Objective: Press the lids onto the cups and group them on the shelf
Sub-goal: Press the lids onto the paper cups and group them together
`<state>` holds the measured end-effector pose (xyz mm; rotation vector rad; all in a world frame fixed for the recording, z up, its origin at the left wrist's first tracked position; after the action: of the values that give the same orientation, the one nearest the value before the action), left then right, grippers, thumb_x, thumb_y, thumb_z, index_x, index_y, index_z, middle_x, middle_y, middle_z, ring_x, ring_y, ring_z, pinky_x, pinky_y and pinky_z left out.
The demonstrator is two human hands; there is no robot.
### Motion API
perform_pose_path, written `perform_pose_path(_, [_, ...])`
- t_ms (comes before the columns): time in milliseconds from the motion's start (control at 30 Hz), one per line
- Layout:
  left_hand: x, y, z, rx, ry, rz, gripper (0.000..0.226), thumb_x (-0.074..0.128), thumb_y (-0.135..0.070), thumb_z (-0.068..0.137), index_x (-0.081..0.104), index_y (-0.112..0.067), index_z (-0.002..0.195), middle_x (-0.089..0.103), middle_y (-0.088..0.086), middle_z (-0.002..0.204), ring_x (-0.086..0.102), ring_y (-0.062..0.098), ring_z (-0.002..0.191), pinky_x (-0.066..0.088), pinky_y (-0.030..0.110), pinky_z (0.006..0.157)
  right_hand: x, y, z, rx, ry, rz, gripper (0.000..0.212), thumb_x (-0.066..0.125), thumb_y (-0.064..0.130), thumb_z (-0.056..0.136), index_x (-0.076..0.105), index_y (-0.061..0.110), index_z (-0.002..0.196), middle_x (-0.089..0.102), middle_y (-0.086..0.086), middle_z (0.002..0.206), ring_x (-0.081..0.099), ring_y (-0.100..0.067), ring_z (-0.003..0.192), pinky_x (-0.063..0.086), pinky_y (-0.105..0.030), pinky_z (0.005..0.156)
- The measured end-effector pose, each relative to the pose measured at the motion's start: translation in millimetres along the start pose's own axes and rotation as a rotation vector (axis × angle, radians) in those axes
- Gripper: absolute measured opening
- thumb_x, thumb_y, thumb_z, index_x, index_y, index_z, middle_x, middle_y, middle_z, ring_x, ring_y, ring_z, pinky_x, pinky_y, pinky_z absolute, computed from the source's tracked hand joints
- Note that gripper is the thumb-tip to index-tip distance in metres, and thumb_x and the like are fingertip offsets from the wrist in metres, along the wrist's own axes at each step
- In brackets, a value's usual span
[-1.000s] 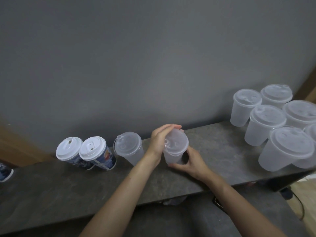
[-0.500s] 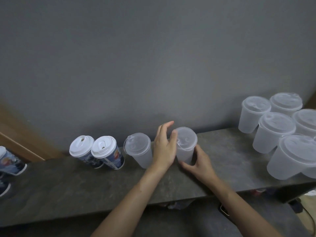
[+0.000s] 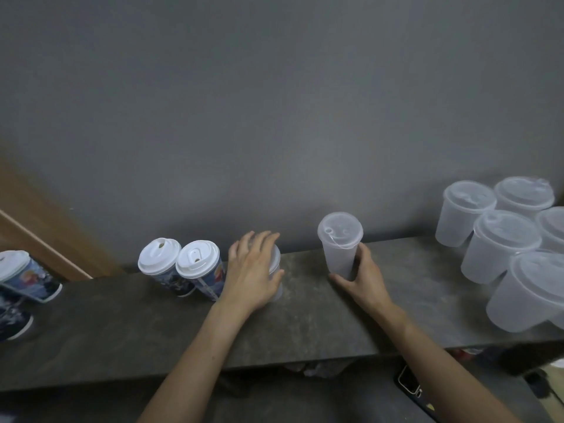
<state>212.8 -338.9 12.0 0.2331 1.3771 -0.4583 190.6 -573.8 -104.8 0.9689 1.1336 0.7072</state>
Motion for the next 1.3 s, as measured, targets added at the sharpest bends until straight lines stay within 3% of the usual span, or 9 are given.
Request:
perform_pose_path(100, [-5, -3, -3, 0.055, -0.063, -0.064, 0.064, 0.070, -0.042, 0.087, 0.047, -0.027, 0.145, 0.046, -0.009, 0.150, 0.038, 0.023, 0.137, 0.030, 0.041, 0.107, -2, 2, -23, -0.006, -0.038, 0.082, 0.085, 0.094, 0.031, 0.073, 0.042, 0.022, 0.140, 0.053, 0.014, 0.128, 0.055, 0.003, 0.114, 0.040, -0.010, 0.097])
perform_pose_path(200, [-4, -13, -13, 0.113, -0.078, -0.196, 0.066, 0.074, -0.048, 0.081, 0.051, -0.033, 0.140, 0.049, -0.017, 0.146, 0.038, 0.013, 0.133, 0.026, 0.031, 0.103, -5, 2, -61, -0.006, -0.147, 0.086, 0.044, 0.064, 0.055, 0.090, 0.048, 0.033, 0.124, 0.058, 0.004, 0.119, 0.060, -0.014, 0.111, 0.046, -0.021, 0.093])
perform_pose_path(267, [-4, -28, -20, 0.172, -0.108, -0.279, 0.063, 0.075, -0.053, 0.079, 0.054, -0.037, 0.136, 0.051, -0.022, 0.142, 0.041, 0.008, 0.130, 0.028, 0.029, 0.104, 7, 13, -79, -0.051, -0.034, 0.083, 0.035, 0.054, 0.066, 0.093, 0.048, 0.043, 0.119, 0.058, 0.010, 0.119, 0.059, -0.004, 0.111, 0.049, -0.020, 0.093])
perform_pose_path(367, [-3, -58, -26, 0.272, -0.113, -0.341, 0.064, 0.072, -0.066, 0.078, 0.058, -0.037, 0.133, 0.052, -0.021, 0.141, 0.044, 0.006, 0.130, 0.031, 0.030, 0.107, 52, 38, -90, -0.165, 0.308, 0.051, 0.073, 0.072, 0.068, 0.082, 0.039, 0.040, 0.141, 0.047, 0.017, 0.140, 0.048, 0.003, 0.130, 0.043, -0.017, 0.106])
perform_pose_path(433, [-6, -68, -26, 0.286, -0.114, -0.431, 0.062, 0.070, -0.065, 0.081, 0.059, -0.034, 0.133, 0.051, -0.020, 0.142, 0.044, 0.004, 0.132, 0.032, 0.028, 0.110, 70, 47, -85, -0.184, 0.341, 0.125, 0.086, 0.082, 0.057, 0.079, 0.037, 0.031, 0.148, 0.048, 0.014, 0.145, 0.048, -0.001, 0.135, 0.044, -0.022, 0.110])
perform_pose_path(700, [35, -20, -59, -0.169, -0.169, -1.153, 0.078, 0.085, -0.048, 0.064, 0.050, -0.031, 0.131, 0.062, -0.023, 0.124, 0.062, 0.006, 0.117, 0.050, 0.017, 0.089, 76, 48, -74, -0.135, 0.222, 0.239, 0.081, 0.091, 0.044, 0.075, 0.046, 0.032, 0.141, 0.058, 0.013, 0.138, 0.058, -0.006, 0.129, 0.054, -0.036, 0.104])
perform_pose_path(900, [58, -14, -61, -0.303, -0.124, -1.339, 0.049, 0.054, -0.050, 0.094, 0.054, -0.023, 0.134, 0.066, -0.014, 0.127, 0.060, 0.004, 0.121, 0.046, 0.020, 0.098, 82, 40, -73, -0.127, 0.229, 0.231, 0.090, 0.096, 0.038, 0.070, 0.047, 0.023, 0.144, 0.062, 0.008, 0.138, 0.059, -0.007, 0.129, 0.053, -0.037, 0.106])
perform_pose_path(1100, [62, -13, -57, -0.389, -0.251, -1.380, 0.026, 0.035, -0.021, 0.108, 0.058, -0.029, 0.117, 0.062, -0.020, 0.115, 0.057, -0.019, 0.107, 0.039, 0.008, 0.097, 82, 44, -75, -0.147, 0.215, 0.213, 0.097, 0.091, 0.050, 0.067, 0.045, 0.018, 0.146, 0.061, 0.006, 0.140, 0.056, -0.001, 0.130, 0.047, -0.018, 0.104])
perform_pose_path(1300, [60, -10, -44, -0.411, -0.213, -1.513, 0.036, 0.047, -0.030, 0.096, 0.069, -0.010, 0.117, 0.072, 0.000, 0.112, 0.066, 0.005, 0.104, 0.048, 0.018, 0.089, 79, 38, -76, -0.089, 0.215, 0.181, 0.084, 0.094, 0.019, 0.072, 0.046, 0.025, 0.140, 0.063, 0.015, 0.131, 0.060, 0.005, 0.121, 0.052, -0.020, 0.098])
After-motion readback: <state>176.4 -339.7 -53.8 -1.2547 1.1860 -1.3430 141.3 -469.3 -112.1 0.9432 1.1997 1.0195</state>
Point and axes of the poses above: each hand's wrist, its own z-axis towards the middle knuckle, its own x-axis out of the palm, y = z × x, the point moved 9 cm from there along z, towards the middle knuckle
